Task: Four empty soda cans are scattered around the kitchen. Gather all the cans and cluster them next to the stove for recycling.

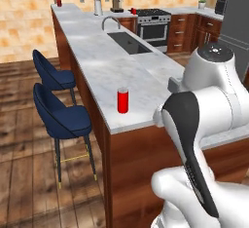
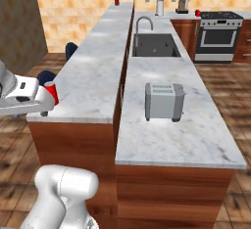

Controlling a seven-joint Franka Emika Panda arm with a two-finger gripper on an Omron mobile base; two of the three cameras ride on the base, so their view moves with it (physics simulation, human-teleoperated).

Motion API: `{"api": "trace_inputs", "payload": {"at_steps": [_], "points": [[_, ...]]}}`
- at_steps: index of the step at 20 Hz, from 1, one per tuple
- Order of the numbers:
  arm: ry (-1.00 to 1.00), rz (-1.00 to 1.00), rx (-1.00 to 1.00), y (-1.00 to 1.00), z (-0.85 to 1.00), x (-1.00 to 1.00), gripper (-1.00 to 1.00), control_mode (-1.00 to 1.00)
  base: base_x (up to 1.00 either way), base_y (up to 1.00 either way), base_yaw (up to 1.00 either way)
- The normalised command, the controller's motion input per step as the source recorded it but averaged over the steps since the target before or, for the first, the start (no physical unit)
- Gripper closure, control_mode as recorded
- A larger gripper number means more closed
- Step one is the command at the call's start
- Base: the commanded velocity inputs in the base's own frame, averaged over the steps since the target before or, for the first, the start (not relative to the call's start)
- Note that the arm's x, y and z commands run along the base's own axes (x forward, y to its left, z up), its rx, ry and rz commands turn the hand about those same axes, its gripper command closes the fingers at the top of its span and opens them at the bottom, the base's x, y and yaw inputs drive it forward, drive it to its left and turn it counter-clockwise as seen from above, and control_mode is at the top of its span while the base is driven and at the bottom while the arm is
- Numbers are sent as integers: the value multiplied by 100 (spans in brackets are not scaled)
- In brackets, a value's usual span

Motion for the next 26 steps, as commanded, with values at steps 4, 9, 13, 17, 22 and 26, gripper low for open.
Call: {"api": "trace_inputs", "payload": {"at_steps": [4, 9, 13, 17, 22, 26], "points": [[-20, 0, 3, 36, -7, -18, -100, -100, 0, 0, 0], [-22, 0, 5, 41, -28, 19, -100, -100, 0, 0, 0], [-12, -1, 0, 48, 3, 3, -100, -100, 0, 0, 0], [7, 0, 0, 1, 34, 6, -100, -100, 0, 0, 0], [14, 0, 5, -4, 45, 0, -100, -100, 0, 0, 0], [16, 0, 8, -9, 50, 0, -100, -100, 0, 0, 0]]}}
